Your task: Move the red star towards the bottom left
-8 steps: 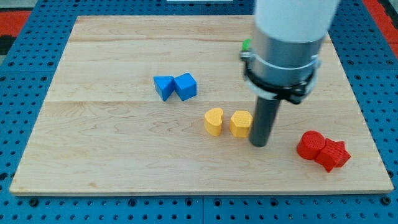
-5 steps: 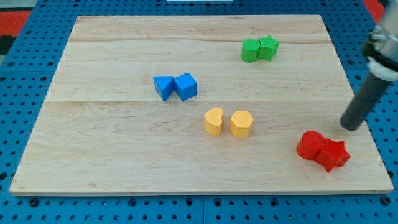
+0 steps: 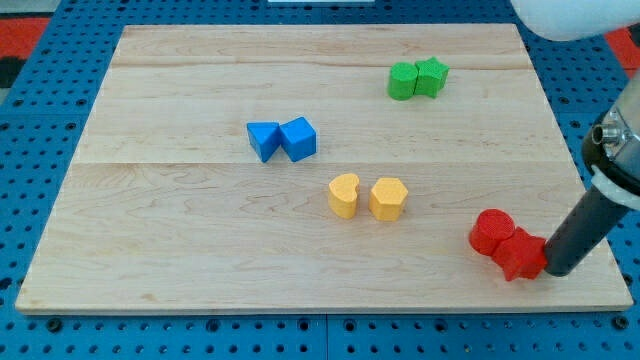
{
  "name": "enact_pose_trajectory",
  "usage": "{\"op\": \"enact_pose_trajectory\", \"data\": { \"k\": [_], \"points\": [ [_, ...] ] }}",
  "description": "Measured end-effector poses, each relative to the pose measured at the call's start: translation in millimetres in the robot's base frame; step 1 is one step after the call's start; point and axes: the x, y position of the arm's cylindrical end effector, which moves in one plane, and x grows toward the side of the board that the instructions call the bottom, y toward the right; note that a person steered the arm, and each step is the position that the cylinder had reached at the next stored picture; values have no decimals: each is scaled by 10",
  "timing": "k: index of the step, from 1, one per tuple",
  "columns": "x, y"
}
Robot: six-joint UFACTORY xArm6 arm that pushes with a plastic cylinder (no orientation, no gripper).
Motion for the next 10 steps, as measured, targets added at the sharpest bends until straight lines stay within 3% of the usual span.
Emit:
{"op": "enact_pose_trajectory", "data": {
  "k": [2,4,10],
  "points": [
    [-413,-862],
    [-819,-864],
    [-923,-864]
  ]
}}
